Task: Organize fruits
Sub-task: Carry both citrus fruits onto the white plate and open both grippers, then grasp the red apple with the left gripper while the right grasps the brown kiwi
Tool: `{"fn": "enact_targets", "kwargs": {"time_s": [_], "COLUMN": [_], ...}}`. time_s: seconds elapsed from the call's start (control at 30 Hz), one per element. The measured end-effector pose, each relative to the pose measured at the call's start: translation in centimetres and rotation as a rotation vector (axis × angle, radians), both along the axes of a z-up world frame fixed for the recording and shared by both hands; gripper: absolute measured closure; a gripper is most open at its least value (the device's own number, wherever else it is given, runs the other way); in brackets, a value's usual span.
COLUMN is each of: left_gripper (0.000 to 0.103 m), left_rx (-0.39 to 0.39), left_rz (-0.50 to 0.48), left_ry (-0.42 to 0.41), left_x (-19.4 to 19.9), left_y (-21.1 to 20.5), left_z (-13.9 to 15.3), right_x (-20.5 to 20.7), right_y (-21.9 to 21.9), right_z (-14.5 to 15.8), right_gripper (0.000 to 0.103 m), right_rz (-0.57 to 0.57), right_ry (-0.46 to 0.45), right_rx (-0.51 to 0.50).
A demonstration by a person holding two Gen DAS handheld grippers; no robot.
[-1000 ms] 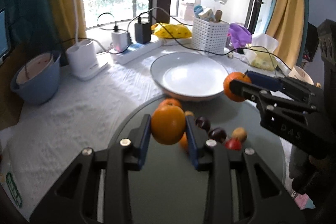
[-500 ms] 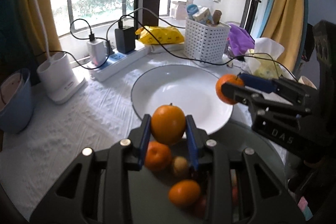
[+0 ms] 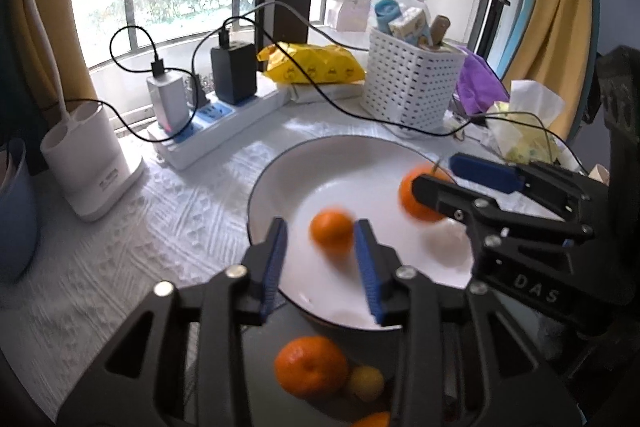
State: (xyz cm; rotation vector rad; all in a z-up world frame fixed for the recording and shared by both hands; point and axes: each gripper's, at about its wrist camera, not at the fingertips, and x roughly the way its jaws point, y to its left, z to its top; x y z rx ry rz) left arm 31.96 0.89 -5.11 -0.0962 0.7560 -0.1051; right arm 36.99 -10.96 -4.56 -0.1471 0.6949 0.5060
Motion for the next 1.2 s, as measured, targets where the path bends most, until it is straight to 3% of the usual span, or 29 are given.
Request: {"fn": "enact_targets", "kwargs": {"time_s": [0.07,0.1,0.8,1.2], "left_gripper": [0.054,0.054,0.053,0.053], "left_rx": [-0.019,-0.023,-0.042,-0.059], "left_rz": [0.011,0.013,0.071,0.069], "left_ry": [-0.006,-0.005,-0.051,-0.038], "left_x": [-0.2,-0.2,-8.0,-11.7], "left_y": [0.5,0.6,1.5,0.2], "left_z": [0.1,0.2,1.9,1.0], "right_x": [-0.2,-0.3,-6.9,-10.8], "right_y": [-0.2,-0.2,-2.4,-3.9], "right_z": [0.5,0.7,2.2,0.7], "right_gripper": [0.043,0.042,0.042,0.042], "right_rz": [-0.011,-0.015,-0.060,-0.040], "right_ry": [-0.022,-0.029,-0.049,-0.011], "right_rx": [-0.002,0.000,-0.024,-0.036]}}
